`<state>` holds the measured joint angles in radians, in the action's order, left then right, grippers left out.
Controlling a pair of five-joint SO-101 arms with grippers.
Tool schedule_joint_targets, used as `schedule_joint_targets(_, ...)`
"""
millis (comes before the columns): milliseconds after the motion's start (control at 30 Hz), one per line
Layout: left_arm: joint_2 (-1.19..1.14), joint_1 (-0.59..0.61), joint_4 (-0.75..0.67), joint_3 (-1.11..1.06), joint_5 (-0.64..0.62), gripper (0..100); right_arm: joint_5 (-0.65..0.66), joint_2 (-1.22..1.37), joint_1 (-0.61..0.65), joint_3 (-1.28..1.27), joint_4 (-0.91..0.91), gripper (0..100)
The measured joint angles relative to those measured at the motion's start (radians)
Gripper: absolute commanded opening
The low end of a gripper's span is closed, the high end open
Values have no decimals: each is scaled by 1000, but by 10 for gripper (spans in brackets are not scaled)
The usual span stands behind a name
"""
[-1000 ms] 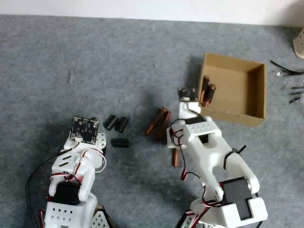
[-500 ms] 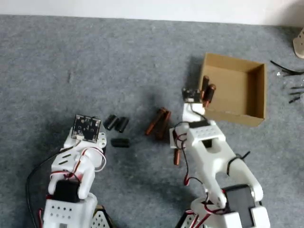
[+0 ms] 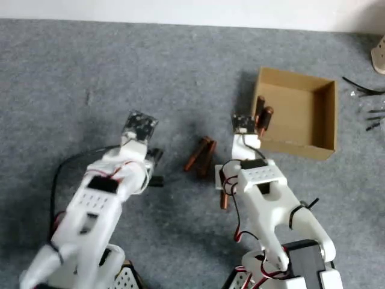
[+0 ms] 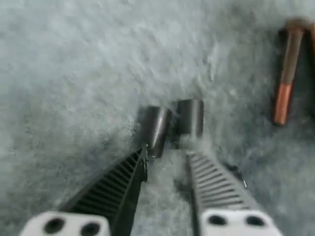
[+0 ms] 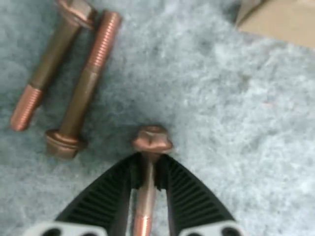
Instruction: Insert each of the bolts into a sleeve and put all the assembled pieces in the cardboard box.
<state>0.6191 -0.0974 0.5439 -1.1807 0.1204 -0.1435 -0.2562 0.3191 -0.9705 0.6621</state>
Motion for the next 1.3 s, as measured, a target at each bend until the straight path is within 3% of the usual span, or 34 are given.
schedule_joint_targets(567, -417, 74, -5, 285, 5, 188, 0, 0, 0, 0, -2, 3)
schedule_joint_targets(1300, -477, 74, 40, 328, 8, 188, 0, 0, 0, 0, -2, 4)
